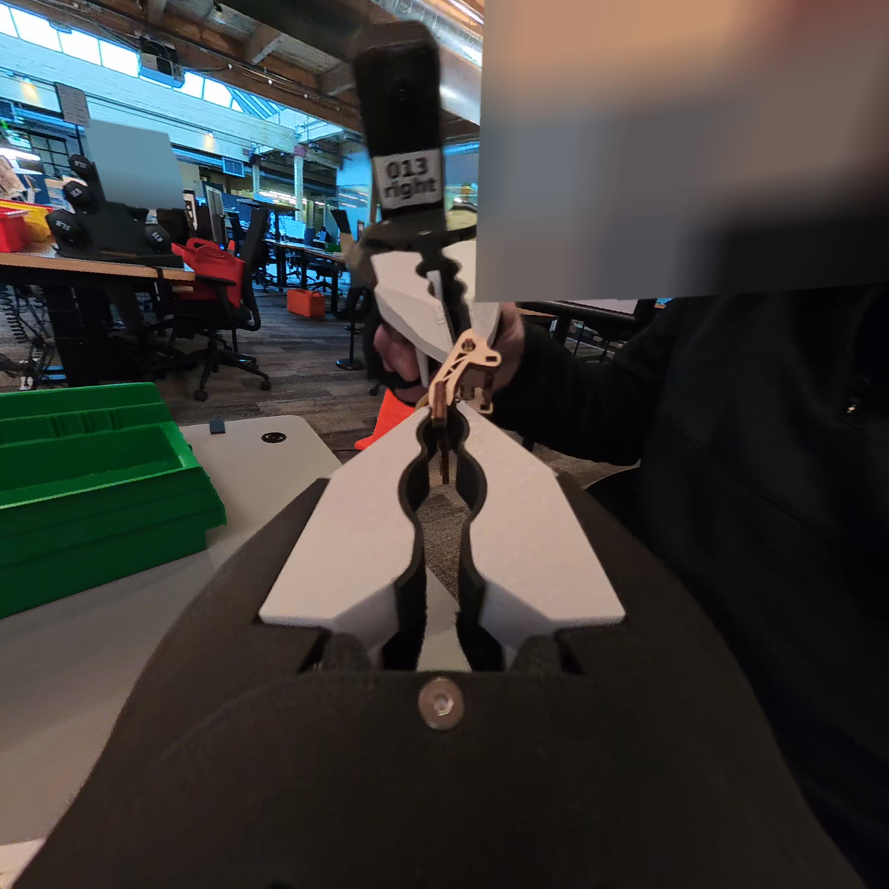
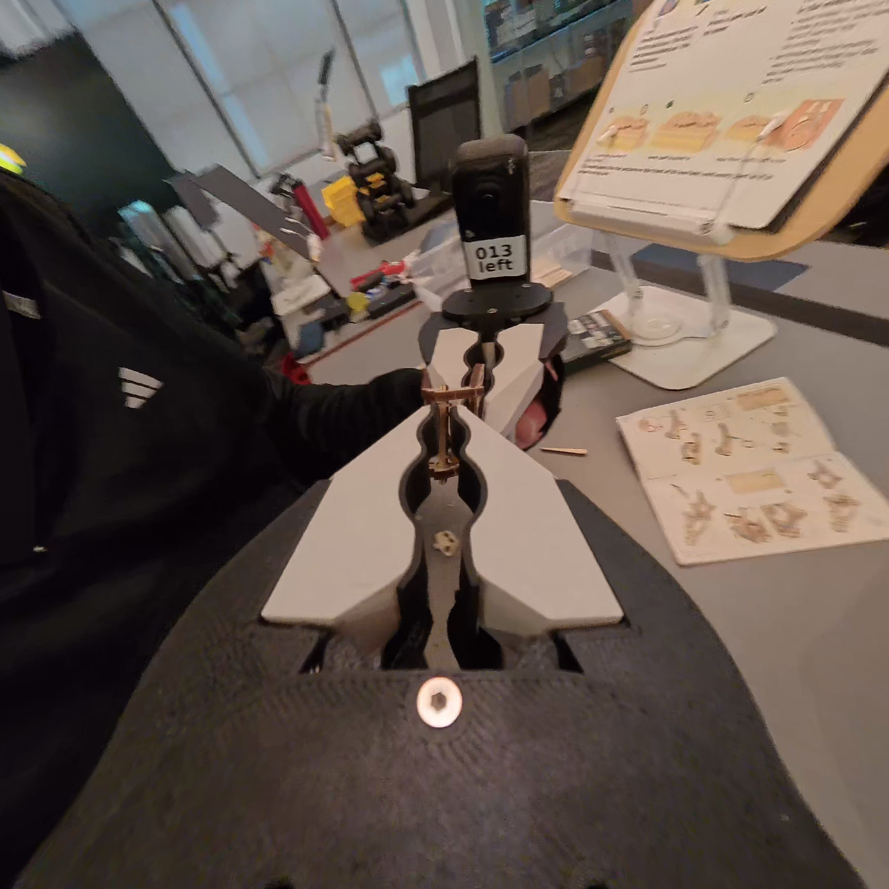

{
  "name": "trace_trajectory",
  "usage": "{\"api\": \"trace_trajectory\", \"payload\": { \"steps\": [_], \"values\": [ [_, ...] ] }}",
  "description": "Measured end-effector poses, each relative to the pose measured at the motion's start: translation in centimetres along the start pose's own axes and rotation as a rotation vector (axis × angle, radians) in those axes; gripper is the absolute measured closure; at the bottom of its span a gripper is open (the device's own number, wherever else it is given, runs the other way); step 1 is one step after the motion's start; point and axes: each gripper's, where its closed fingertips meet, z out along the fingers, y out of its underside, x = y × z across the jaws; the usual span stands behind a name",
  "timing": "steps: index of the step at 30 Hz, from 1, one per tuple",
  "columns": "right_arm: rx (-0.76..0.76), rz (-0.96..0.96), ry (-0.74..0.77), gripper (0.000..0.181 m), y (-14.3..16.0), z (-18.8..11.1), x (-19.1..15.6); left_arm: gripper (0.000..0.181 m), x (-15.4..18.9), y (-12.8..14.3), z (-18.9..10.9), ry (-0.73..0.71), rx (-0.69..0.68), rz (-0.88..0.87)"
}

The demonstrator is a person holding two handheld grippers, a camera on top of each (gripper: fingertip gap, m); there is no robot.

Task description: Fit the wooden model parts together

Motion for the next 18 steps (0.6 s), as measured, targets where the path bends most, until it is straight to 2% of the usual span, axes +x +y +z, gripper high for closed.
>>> {"api": "trace_trajectory", "payload": {
  "steps": [5,8,11,13,15,18],
  "values": [
    [-0.093,-0.252,0.325,0.181,0.2,-0.1,0.9,0.180,-0.6,0.2,-0.1,-0.028,0.009,-0.026],
    [-0.135,-0.380,0.468,0.181,0.0,0.0,1.1,0.180,-0.9,0.1,-0.3,-0.032,0.021,-0.036],
    [-0.122,-0.318,0.438,0.181,0.1,0.0,1.3,0.180,-0.9,0.3,-0.5,-0.039,0.014,-0.034],
    [-0.096,-0.280,0.417,0.163,-0.2,-0.5,1.6,0.180,-1.0,0.4,-0.9,-0.055,0.005,-0.033],
    [-0.075,-0.241,0.387,0.161,-0.3,-1.1,1.8,0.180,-1.2,0.9,-1.6,-0.081,-0.021,-0.041],
    [-0.078,-0.135,0.329,0.162,1.1,-1.6,3.2,0.180,-2.0,3.6,-3.0,-0.149,-0.159,-0.039]
  ]
}}
